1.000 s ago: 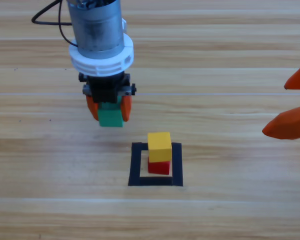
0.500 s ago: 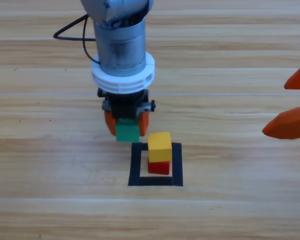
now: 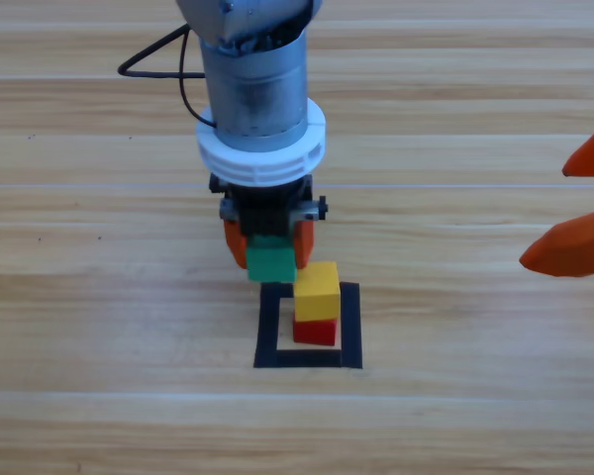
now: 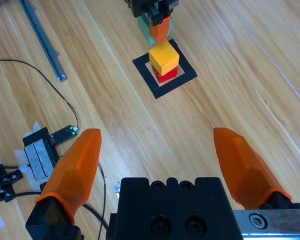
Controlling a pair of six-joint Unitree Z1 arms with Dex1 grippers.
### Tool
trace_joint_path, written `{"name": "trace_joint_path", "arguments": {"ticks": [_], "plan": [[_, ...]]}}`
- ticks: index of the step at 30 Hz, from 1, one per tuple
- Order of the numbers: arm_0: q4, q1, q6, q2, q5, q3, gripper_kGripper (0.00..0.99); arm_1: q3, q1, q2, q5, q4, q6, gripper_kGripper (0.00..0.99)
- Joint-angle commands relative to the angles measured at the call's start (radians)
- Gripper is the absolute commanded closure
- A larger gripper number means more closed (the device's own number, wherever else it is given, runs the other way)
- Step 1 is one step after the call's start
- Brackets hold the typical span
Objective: Stack the blocks in the rectangular block: red at the bottom, yellow in the middle, green on top
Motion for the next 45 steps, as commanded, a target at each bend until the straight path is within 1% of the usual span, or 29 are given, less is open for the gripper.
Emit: {"name": "trace_joint_path", "arguments": {"ticks": [1,20,45], "plan": [[0.009,-0.041,-0.028,0.047,0.011,-0.024,0.990,0.030,-0.026,0.015,0.022,-0.016,-0.013,0.001],[0.009,-0.087,-0.046,0.107,0.027,-0.074,0.990,0.030,-0.028,0.025,0.022,-0.016,-0.017,0.001],[0.009,-0.087,-0.046,0.118,0.036,-0.091,0.990,0.032,-0.026,0.032,0.024,-0.016,-0.020,0.001]]}}
